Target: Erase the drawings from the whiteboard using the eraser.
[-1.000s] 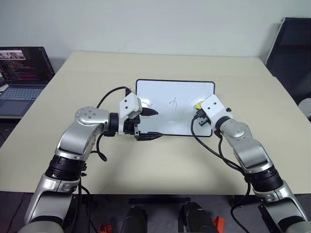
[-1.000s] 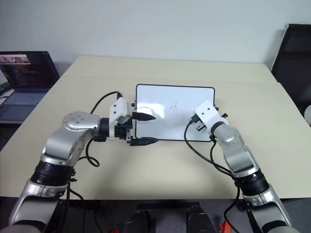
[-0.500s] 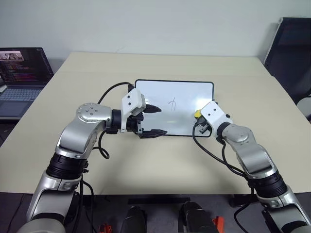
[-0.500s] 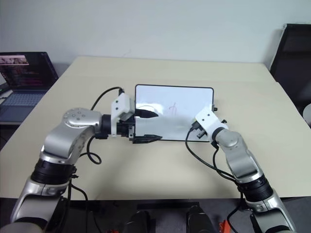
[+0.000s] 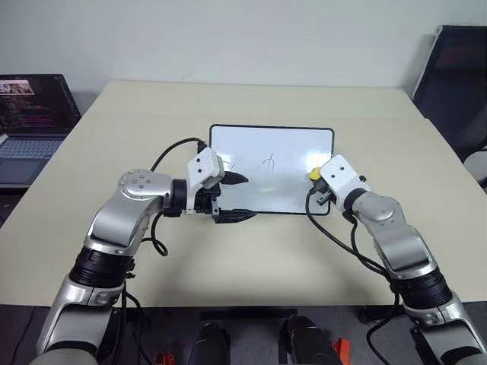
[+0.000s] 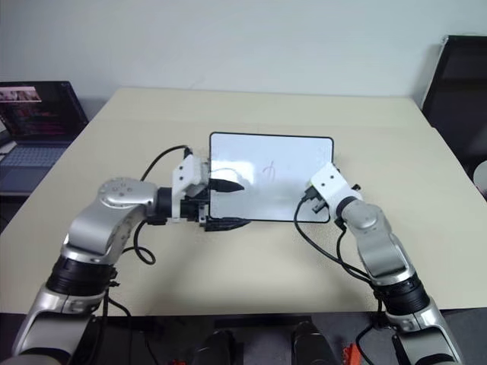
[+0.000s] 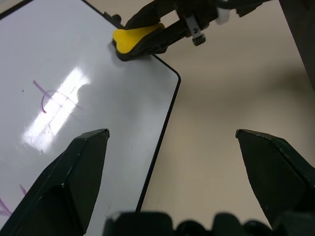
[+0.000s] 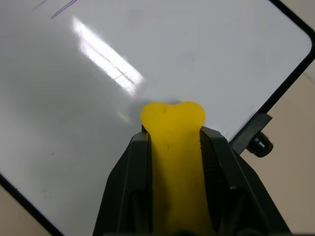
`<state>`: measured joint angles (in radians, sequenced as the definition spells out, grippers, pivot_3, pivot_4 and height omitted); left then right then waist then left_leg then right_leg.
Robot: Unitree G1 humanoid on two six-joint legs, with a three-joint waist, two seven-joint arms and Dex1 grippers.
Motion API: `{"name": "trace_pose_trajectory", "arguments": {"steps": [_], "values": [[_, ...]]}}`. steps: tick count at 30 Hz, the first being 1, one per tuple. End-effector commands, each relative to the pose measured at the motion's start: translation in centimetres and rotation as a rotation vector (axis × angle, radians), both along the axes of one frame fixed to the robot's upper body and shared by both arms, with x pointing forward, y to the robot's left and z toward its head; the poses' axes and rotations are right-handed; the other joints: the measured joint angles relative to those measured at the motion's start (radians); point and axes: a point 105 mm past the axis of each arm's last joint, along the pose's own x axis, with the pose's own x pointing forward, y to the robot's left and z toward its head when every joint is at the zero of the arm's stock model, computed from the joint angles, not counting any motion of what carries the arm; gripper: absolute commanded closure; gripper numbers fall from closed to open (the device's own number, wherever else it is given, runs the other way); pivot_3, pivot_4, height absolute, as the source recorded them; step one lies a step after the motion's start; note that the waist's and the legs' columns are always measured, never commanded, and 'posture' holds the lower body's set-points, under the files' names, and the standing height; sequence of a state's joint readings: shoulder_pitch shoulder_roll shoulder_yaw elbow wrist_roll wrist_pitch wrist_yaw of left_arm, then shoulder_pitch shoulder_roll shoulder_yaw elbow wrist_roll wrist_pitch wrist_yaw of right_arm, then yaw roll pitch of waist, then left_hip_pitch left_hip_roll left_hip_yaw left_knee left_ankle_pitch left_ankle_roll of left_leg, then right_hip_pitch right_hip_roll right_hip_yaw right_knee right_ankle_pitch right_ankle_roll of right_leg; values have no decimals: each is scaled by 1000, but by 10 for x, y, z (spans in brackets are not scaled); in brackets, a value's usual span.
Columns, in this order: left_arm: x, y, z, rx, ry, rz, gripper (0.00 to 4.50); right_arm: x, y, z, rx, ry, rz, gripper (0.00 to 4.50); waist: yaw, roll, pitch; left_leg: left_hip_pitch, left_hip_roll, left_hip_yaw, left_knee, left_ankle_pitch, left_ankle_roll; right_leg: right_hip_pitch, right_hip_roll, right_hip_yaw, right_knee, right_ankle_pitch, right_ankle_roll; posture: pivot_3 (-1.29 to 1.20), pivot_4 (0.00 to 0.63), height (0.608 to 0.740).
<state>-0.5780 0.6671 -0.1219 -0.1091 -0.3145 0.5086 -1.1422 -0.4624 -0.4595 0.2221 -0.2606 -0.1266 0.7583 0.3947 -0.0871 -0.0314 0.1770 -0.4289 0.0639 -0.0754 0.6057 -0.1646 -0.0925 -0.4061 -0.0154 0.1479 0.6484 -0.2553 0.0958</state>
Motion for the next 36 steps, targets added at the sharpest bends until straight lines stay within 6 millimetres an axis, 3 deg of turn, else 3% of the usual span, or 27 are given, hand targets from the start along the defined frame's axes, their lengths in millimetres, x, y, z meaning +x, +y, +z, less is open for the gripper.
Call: {"name": "trace_pose_trajectory", "arguments": {"steps": [1, 5, 8, 16, 19, 26, 36], "values": [[3, 12, 9, -10, -48, 35, 0, -4, -1, -11, -5, 58, -1, 3524, 0, 0, 0, 0, 0, 0, 0, 0, 0, 0, 0, 0, 0, 0, 0, 0, 150, 740], [13, 28, 7, 1, -56, 125, 0, -3, -2, 16, 46, -33, -3, 3524, 0, 0, 0, 0, 0, 0, 0, 0, 0, 0, 0, 0, -1, 0, 0, 0, 150, 740], [18, 40, 6, 3, -67, 206, 0, -18, 6, 37, 130, -59, 87, 3524, 1, 1, 1, -4, 0, 0, 0, 0, 0, -4, 0, 0, 0, 0, 0, 0, 150, 740], [16, 49, 0, -17, -68, 280, 0, -57, 27, 33, 144, 44, 255, 3524, 6, 1, 1, -5, 0, 0, -14, 0, 0, -8, 0, -2, 0, -4, 3, 0, 150, 740], [17, 48, 0, -36, -69, 298, 0, -56, 42, 36, 177, 36, 291, 3524, 2, 0, 1, -5, 0, 0, -14, 0, 0, -9, 0, -2, 0, -4, 3, 0, 150, 740], [19, 37, 15, -81, -91, 319, 0, -31, 70, 49, 163, -61, 335, 3524, 3, 0, 2, -5, 0, 0, -12, 0, 0, -8, 0, -2, 0, -4, -1, 0, 150, 740], [13, 32, 22, -101, -88, 348, 0, -30, 66, 44, 158, -48, 362, 3524, 5, 0, 2, -5, 0, -1, -14, 0, 0, -8, 0, -3, 0, -3, 4, 0, 150, 740]]}}
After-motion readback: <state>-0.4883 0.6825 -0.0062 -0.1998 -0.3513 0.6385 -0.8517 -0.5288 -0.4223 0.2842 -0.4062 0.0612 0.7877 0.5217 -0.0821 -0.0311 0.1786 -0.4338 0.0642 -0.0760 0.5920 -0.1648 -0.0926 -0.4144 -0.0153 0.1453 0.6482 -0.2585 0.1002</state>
